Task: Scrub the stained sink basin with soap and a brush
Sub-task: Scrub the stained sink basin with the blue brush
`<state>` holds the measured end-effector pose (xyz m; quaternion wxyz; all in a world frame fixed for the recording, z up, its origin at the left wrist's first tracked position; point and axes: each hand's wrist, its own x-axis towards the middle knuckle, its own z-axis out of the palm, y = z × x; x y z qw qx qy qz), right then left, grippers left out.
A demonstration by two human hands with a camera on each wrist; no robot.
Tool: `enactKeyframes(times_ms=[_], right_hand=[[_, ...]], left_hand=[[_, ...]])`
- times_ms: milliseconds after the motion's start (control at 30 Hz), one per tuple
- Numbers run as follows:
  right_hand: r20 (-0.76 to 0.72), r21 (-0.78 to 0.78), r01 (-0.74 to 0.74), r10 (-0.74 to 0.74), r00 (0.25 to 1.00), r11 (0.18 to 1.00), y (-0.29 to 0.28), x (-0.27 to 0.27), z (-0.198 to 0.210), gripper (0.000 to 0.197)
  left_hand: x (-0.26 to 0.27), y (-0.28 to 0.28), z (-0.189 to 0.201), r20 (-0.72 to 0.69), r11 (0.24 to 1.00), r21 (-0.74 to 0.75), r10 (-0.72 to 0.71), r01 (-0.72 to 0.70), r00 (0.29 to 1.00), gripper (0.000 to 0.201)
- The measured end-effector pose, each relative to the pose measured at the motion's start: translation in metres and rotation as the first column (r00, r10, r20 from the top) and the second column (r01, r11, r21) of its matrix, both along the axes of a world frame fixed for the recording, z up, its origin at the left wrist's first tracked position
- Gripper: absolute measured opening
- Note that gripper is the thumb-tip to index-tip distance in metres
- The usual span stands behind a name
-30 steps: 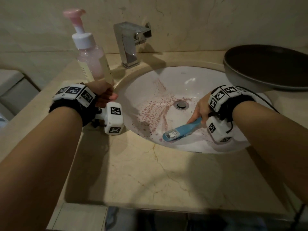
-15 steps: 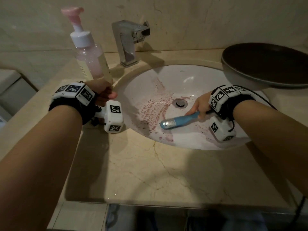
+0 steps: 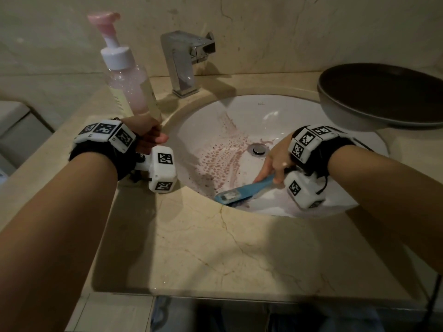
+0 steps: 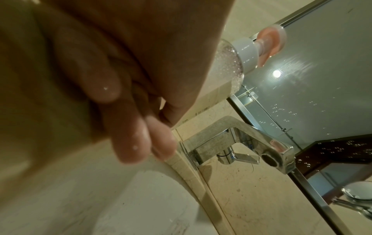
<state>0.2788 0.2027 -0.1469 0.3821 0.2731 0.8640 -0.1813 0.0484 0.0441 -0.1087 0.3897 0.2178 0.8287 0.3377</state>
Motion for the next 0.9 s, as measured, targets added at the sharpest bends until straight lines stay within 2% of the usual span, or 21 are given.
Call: enactKeyframes(times_ms=[100, 233, 300, 433, 500, 567, 667, 800, 833, 900], right_hand=[[-0.010, 0.080, -0.059, 0.060, 0.998, 0.995, -0.002, -0.008, -0.002, 0.050], [-0.060, 0.271, -0.079, 0.099, 0.993, 0.959, -0.004, -0.012, -0.005, 0.052], [-0.043, 0.312, -0.112, 0.132, 0.990, 0.943, -0.002, -0.012, -0.005, 0.053], [0.085, 0.082, -0.101, 0.094, 0.992, 0.992, 0.001, -0.014, 0.003, 0.053], [0.086, 0.040, -0.077, 0.074, 0.994, 0.996, -0.001, -0.013, 0.005, 0.052], [0.029, 0.118, -0.077, 0.074, 0.997, 0.990, -0.003, -0.012, 0.000, 0.049], [-0.078, 0.388, -0.101, 0.142, 0.987, 0.916, -0.001, -0.016, -0.017, 0.045], [-0.102, 0.509, -0.097, 0.172, 0.980, 0.855, 0.010, -0.031, -0.033, 0.040], [-0.129, 0.479, -0.079, 0.159, 0.979, 0.874, 0.008, -0.035, -0.032, 0.039], [-0.199, 0.241, 0.018, 0.032, 0.979, 0.970, 0.002, -0.040, -0.030, 0.043]], left_hand=[[0.000, 0.000, 0.000, -0.010, 1.000, 0.001, 0.008, -0.008, 1.000, 0.041], [0.000, -0.001, 0.000, 0.003, 1.000, 0.001, -0.004, 0.004, 1.000, 0.041], [0.000, -0.001, 0.000, -0.001, 1.000, 0.001, -0.006, 0.006, 1.000, 0.039], [0.000, -0.001, 0.000, -0.007, 1.000, 0.001, -0.007, 0.007, 1.000, 0.037], [-0.001, -0.001, 0.000, -0.001, 1.000, -0.002, -0.001, 0.001, 1.000, 0.036], [0.000, -0.001, 0.000, -0.001, 1.000, -0.012, 0.006, -0.006, 1.000, 0.037], [0.003, -0.001, 0.002, -0.029, 1.000, -0.022, 0.017, -0.017, 0.999, 0.037], [0.004, -0.001, 0.004, -0.034, 0.999, -0.032, 0.017, -0.018, 0.999, 0.037], [0.004, -0.001, 0.004, -0.034, 0.999, -0.032, 0.019, -0.020, 0.999, 0.037], [0.005, -0.001, 0.004, -0.043, 0.999, -0.034, 0.027, -0.029, 0.999, 0.037]])
